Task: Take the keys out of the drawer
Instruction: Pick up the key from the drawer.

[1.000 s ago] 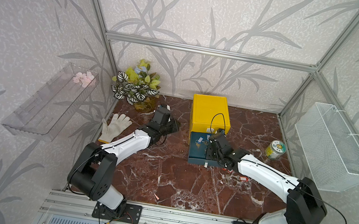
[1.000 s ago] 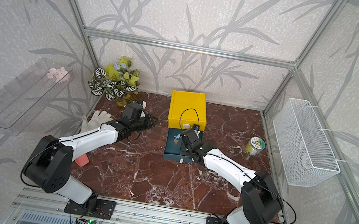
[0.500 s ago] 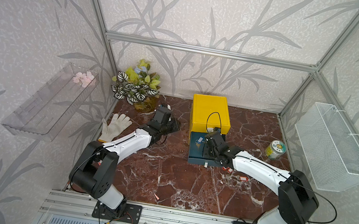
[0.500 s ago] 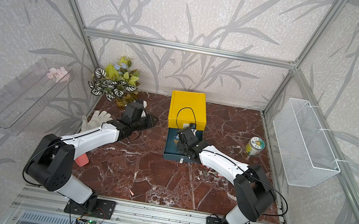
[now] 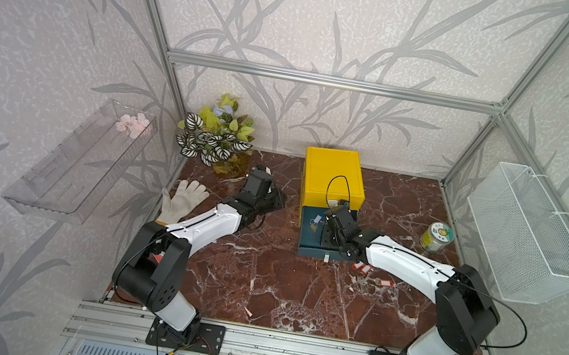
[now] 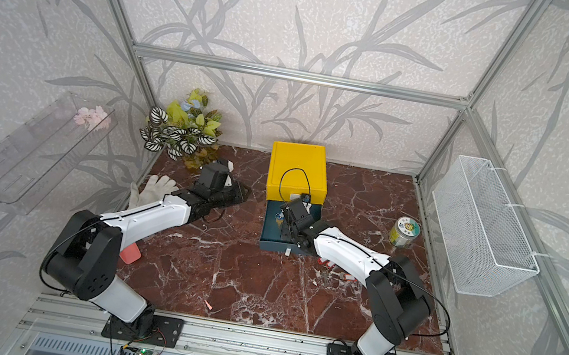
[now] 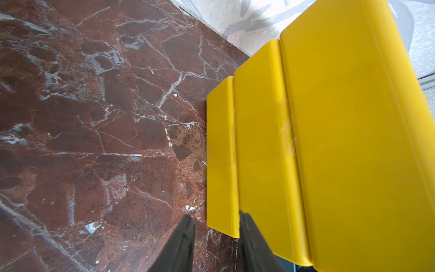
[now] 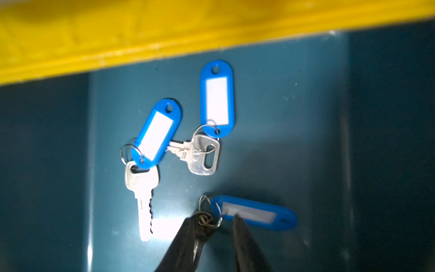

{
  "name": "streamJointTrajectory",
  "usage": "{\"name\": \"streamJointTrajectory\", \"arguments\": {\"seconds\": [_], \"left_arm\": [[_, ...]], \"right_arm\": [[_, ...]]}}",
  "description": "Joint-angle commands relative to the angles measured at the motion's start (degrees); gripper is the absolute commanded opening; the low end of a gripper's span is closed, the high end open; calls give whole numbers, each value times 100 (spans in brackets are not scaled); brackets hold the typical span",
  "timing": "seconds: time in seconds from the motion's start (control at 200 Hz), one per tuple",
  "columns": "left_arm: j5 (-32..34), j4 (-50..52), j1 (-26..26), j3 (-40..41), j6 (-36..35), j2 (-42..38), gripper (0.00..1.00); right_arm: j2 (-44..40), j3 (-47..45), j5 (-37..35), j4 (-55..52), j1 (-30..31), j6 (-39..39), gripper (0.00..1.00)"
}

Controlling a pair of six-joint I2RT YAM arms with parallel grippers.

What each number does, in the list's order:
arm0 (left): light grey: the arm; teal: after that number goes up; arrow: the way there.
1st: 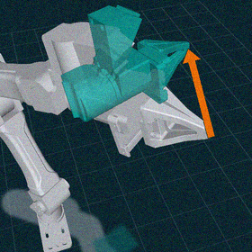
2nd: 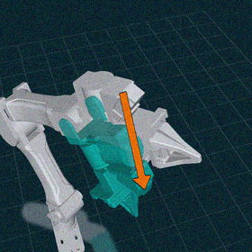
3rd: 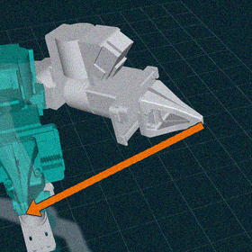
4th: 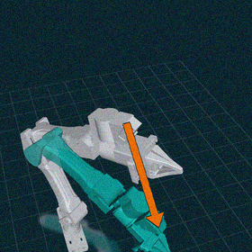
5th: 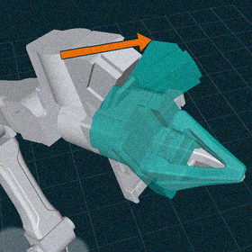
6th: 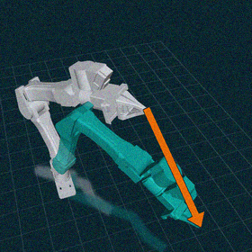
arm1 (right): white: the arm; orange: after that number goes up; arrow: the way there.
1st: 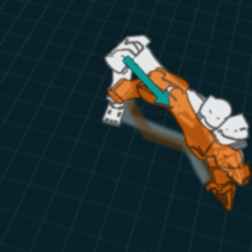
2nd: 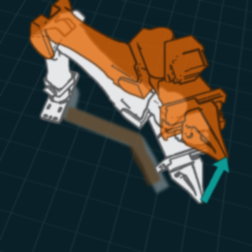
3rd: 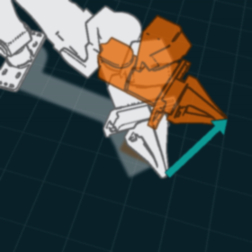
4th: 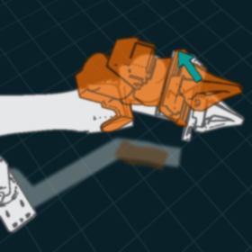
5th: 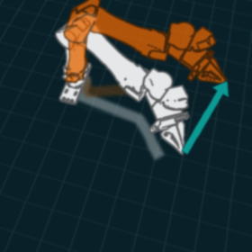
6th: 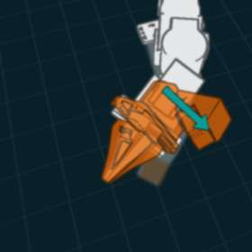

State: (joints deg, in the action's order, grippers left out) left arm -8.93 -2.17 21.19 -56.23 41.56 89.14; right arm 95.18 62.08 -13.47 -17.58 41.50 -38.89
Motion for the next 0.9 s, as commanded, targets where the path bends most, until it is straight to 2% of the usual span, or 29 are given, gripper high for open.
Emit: {"name": "streamJointTrajectory", "arguments": {"seconds": [0.0,0.36,0.51,0.895], "left_arm": [[2,5,-41,-161,-83,50,35],[1,-2,-36,-177,-86,64,35],[12,63,-36,-240,-136,86,35],[74,33,-47,-222,-139,90,35]], "right_arm": [[163,145,20,141,-70,84,28],[28,205,44,262,-93,182,4],[-160,177,138,343,-147,181,0],[-842,-42,337,191,-339,47,0]]}}
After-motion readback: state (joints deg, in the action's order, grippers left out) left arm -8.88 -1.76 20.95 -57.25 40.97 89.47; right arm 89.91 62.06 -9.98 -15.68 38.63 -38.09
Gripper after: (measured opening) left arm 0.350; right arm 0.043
